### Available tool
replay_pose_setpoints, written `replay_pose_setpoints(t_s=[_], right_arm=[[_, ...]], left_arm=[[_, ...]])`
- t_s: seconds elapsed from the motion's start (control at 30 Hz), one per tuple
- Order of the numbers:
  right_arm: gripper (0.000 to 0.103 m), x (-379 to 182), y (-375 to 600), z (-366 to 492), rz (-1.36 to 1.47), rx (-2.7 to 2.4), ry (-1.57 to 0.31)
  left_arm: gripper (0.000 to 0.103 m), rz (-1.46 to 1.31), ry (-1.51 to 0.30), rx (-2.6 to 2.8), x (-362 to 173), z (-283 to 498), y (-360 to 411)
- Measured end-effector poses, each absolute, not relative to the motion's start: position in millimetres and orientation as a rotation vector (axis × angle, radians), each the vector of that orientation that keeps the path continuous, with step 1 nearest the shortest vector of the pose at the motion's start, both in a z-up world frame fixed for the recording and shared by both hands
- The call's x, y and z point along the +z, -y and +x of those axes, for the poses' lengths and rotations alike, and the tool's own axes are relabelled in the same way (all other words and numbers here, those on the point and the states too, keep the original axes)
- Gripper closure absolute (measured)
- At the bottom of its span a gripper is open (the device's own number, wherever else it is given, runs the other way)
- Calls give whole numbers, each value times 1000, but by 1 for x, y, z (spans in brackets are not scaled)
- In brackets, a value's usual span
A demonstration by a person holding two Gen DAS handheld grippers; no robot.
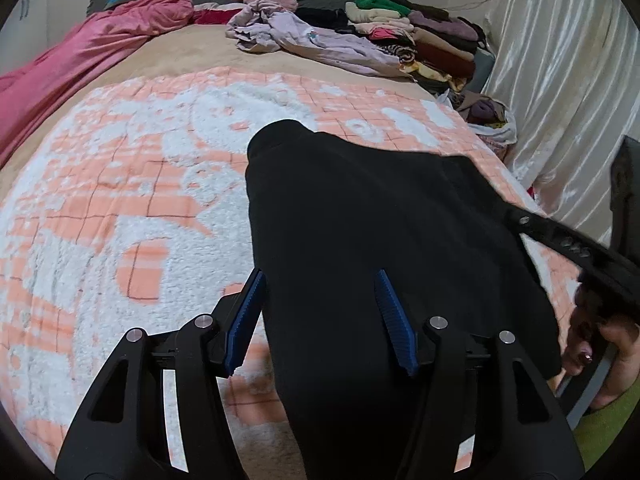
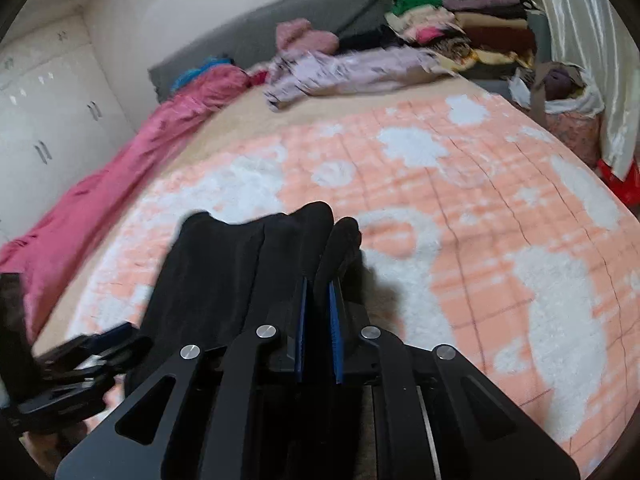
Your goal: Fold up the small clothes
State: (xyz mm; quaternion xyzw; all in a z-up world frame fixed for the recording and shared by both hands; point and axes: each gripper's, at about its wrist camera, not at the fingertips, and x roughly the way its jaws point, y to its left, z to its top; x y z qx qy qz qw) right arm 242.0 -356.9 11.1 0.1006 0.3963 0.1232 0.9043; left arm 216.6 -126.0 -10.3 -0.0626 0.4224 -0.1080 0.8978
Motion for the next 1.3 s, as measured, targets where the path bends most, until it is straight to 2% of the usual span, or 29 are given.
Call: replay_pose_setpoints(t_s=[0.17,0.23,0.37,0.43,0.5,0.6,0.73,0.8,0.87,1.03,1.1,1.3], right_arm=[[92,-35,357,249,166,199,-896],[91,-33,361,248,188,201,-886],[81,-19,360,242,165,174,-852],[80,-6,362,230,156,167,-807],[68,5,363,219,153,169,-769],[58,20,365,194,144,171,-710],[43,33,364,156,132,191,-652],[28,37,362,139,127,189,-634],[22,40,361,121,125,193,-611],[16,42,358,87,109,188,-591],[8,40,355,75,93,177,-593],[7,26,346,50,48,166,-639]], left_arm=[[43,-142,-909,-225,-26,221,126],[43,-156,-907,-232,-27,221,123],[42,-171,-906,-230,-25,220,118],[42,-179,-901,-231,-22,216,115],[41,-189,-898,-233,-20,212,112],[37,-190,-882,-238,-13,200,108],[27,-183,-849,-242,-3,177,102],[23,-173,-833,-242,0,167,99],[18,-158,-816,-238,4,153,96],[10,-107,-795,-235,5,127,94],[10,-95,-794,-233,4,117,93],[10,-83,-826,-229,-6,93,91]])
